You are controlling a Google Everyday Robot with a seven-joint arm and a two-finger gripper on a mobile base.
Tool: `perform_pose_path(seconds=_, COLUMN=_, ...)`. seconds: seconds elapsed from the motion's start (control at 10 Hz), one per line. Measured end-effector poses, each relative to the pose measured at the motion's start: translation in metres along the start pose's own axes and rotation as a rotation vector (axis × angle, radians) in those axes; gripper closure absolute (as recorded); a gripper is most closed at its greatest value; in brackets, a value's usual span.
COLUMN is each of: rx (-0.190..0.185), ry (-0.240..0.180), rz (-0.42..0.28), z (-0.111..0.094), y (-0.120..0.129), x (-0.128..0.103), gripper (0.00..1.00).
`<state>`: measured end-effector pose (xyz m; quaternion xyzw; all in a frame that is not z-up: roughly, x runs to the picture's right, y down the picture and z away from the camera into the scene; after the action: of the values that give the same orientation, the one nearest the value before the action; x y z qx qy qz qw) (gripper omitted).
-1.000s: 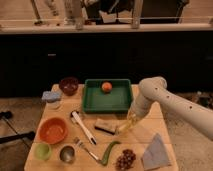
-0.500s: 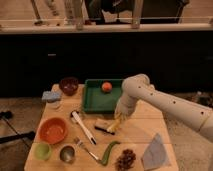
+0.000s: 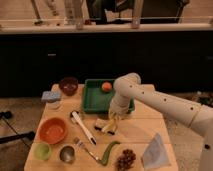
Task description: Place banana in red bowl
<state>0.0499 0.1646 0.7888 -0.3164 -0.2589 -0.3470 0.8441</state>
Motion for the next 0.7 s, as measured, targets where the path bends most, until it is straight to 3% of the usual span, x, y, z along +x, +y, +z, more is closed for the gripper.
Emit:
perform_pose_path(seconds=0.5, rx=0.003, ry=-0.002, rz=0.004, z=0.001, y=0.000, x=0.001, gripper=1.00)
perform_pose_path(seconds=0.7, rx=0.005, ry=-0.004, rz=-0.025, z=0.002, y=-0.017, x=0.002, gripper=1.00)
